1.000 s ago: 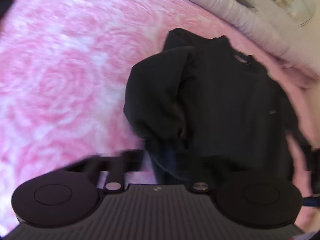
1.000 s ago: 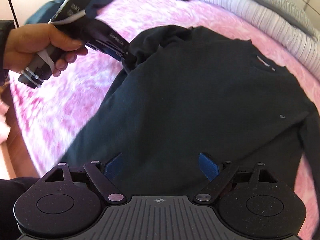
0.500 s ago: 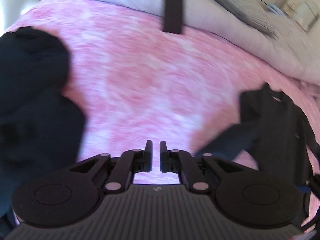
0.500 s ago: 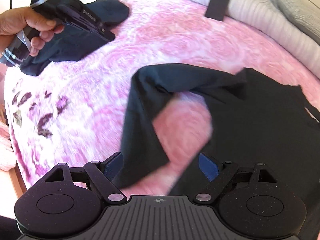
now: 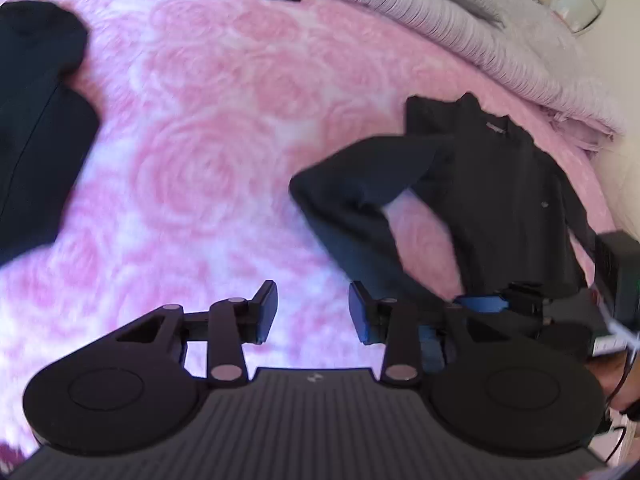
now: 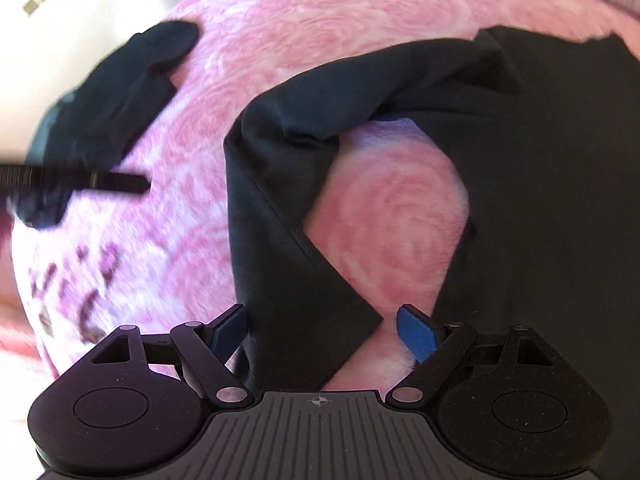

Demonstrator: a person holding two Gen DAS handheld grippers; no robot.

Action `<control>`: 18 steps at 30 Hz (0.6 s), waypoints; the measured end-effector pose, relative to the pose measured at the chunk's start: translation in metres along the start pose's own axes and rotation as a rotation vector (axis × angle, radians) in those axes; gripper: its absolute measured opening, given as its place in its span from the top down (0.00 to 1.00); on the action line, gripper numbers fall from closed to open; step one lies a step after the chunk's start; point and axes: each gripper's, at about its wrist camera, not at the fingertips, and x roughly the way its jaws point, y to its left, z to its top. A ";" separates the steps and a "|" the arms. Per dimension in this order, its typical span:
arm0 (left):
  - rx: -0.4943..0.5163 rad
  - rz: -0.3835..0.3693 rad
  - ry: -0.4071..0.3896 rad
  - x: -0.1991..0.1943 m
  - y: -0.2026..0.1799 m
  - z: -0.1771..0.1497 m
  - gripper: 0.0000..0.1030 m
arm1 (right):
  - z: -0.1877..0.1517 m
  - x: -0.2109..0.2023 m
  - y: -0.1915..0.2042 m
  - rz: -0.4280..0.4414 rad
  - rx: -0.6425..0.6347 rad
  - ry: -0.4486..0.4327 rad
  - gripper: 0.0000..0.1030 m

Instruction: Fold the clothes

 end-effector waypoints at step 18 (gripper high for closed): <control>0.008 -0.200 0.231 -0.034 -0.018 0.011 0.42 | -0.018 -0.076 0.136 0.439 -0.360 0.010 0.87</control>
